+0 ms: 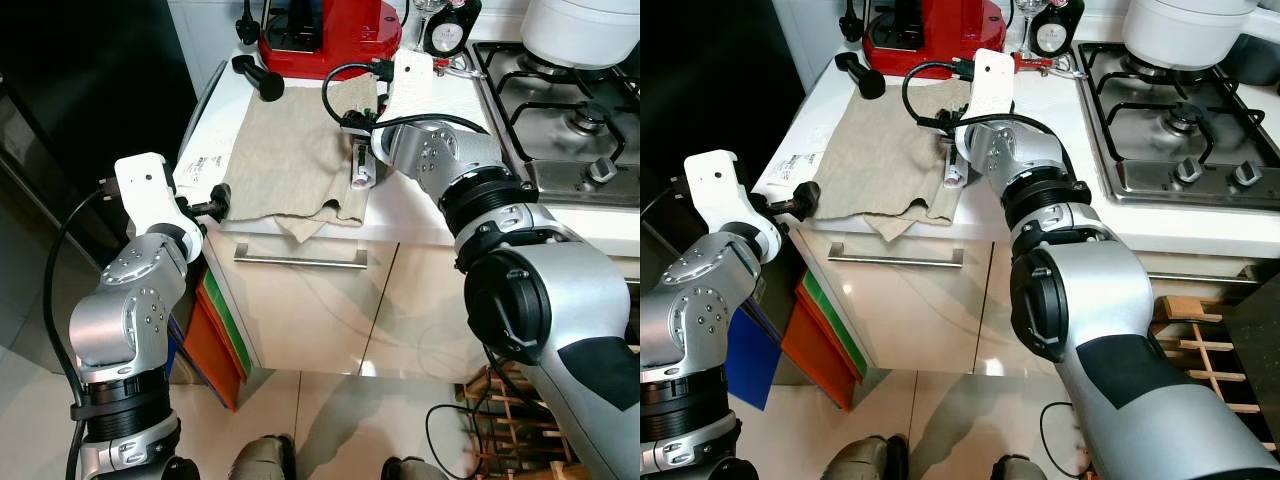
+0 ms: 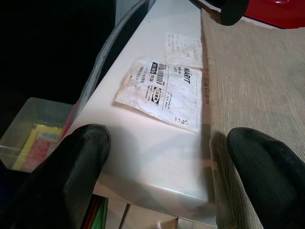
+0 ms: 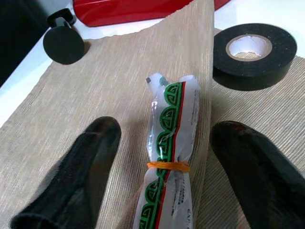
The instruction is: Restocking fridge
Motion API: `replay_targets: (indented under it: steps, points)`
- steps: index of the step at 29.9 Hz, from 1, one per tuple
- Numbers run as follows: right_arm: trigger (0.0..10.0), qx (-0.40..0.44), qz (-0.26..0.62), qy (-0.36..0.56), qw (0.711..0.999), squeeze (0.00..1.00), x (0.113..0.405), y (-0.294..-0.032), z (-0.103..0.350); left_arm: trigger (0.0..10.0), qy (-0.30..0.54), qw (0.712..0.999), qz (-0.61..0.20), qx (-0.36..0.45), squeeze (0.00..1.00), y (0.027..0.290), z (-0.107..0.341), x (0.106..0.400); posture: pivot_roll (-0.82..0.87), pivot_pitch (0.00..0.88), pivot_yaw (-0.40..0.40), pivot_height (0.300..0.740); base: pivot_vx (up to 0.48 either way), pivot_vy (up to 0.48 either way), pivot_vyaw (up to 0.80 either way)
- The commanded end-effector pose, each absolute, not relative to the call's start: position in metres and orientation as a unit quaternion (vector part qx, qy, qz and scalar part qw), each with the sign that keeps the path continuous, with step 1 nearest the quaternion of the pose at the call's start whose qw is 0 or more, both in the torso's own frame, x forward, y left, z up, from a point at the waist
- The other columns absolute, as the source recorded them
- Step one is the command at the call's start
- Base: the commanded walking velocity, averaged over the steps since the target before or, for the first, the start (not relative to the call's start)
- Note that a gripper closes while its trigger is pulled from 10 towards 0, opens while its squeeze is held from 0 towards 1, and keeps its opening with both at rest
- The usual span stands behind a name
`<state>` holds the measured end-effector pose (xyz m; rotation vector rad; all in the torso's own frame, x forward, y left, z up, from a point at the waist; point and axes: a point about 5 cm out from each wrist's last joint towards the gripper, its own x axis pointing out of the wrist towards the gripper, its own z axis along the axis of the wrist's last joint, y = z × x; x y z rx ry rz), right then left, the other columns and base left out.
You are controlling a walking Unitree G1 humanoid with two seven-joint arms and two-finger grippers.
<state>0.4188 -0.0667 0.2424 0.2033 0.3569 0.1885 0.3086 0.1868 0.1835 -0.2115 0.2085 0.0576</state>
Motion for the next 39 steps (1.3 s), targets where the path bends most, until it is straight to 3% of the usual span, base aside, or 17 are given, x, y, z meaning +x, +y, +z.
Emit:
replay_targets:
  steps: [1, 13, 14, 15, 17, 19, 34, 35, 37, 38, 39]
  points:
    - [10.0, 0.104, 0.094, 0.182, 0.973, 1.00, 0.418, -0.062, 0.242, 10.0, 0.157, 0.981, 0.020, -0.111, 0.00, 0.178, 0.164, 0.309, 0.08, 0.079, 0.023, 0.740, 0.000, 0.000, 0.00]
    - [10.0, 0.099, 0.073, 0.199, 0.972, 1.00, 0.417, -0.068, 0.229, 10.0, 0.155, 0.981, 0.024, -0.115, 0.00, 0.179, 0.163, 0.311, 0.08, 0.070, 0.013, 0.740, 0.000, 0.000, 0.00]
    - [10.0, 0.099, 0.071, 0.201, 0.972, 0.69, 0.417, -0.068, 0.229, 10.0, 0.156, 0.981, 0.024, -0.115, 0.00, 0.179, 0.163, 0.311, 0.08, 0.070, 0.013, 0.740, 0.000, 0.000, 0.00]
    - [10.0, 0.093, 0.067, 0.213, 0.970, 0.30, 0.416, -0.069, 0.224, 10.0, 0.156, 0.981, 0.024, -0.116, 0.00, 0.178, 0.162, 0.311, 0.08, 0.068, 0.012, 0.740, 0.000, 0.000, 0.00]
    - [10.0, 0.087, 0.063, 0.227, 0.968, 0.30, 0.415, -0.070, 0.219, 10.0, 0.157, 0.980, 0.024, -0.117, 0.00, 0.178, 0.162, 0.311, 0.08, 0.068, 0.012, 0.740, 0.000, 0.000, 0.00]
    - [10.0, 0.087, 0.060, 0.227, 0.968, 0.18, 0.415, -0.071, 0.217, 10.0, 0.158, 0.980, 0.025, -0.117, 0.00, 0.178, 0.162, 0.312, 0.08, 0.067, 0.010, 0.740, 0.000, 0.000, 0.00]
    - [10.0, 0.104, 0.045, 0.245, 0.963, 0.21, 0.412, -0.073, 0.202, 10.0, 0.161, 0.979, 0.026, -0.121, 0.00, 0.178, 0.160, 0.312, 0.08, 0.067, 0.012, 0.740, 0.000, 0.000, 0.00]
    - [3.5, 0.106, 0.046, 0.244, 0.963, 0.23, 0.412, -0.072, 0.201, 10.0, 0.166, 0.977, 0.027, -0.130, 0.00, 0.177, 0.159, 0.312, 0.08, 0.066, 0.012, 0.740, 0.000, 0.000, 0.00]
    - [3.5, 0.108, 0.046, 0.244, 0.963, 0.23, 0.412, -0.072, 0.201, 10.0, 0.169, 0.976, 0.027, -0.136, 0.00, 0.177, 0.159, 0.312, 0.08, 0.066, 0.012, 0.740, 0.000, 0.000, 0.00]
    - [0.0, 0.108, 0.049, 0.243, 0.963, 0.25, 0.411, -0.071, 0.201, 10.0, 0.179, 0.971, 0.029, -0.158, 0.00, 0.176, 0.157, 0.312, 0.08, 0.065, 0.012, 0.740, 0.000, 0.000, 0.00]
    - [0.0, 0.108, 0.049, 0.243, 0.963, 0.25, 0.411, -0.071, 0.201, 10.0, 0.179, 0.971, 0.029, -0.158, 0.00, 0.176, 0.157, 0.312, 0.08, 0.065, 0.012, 0.740, 0.000, 0.000, 0.00]
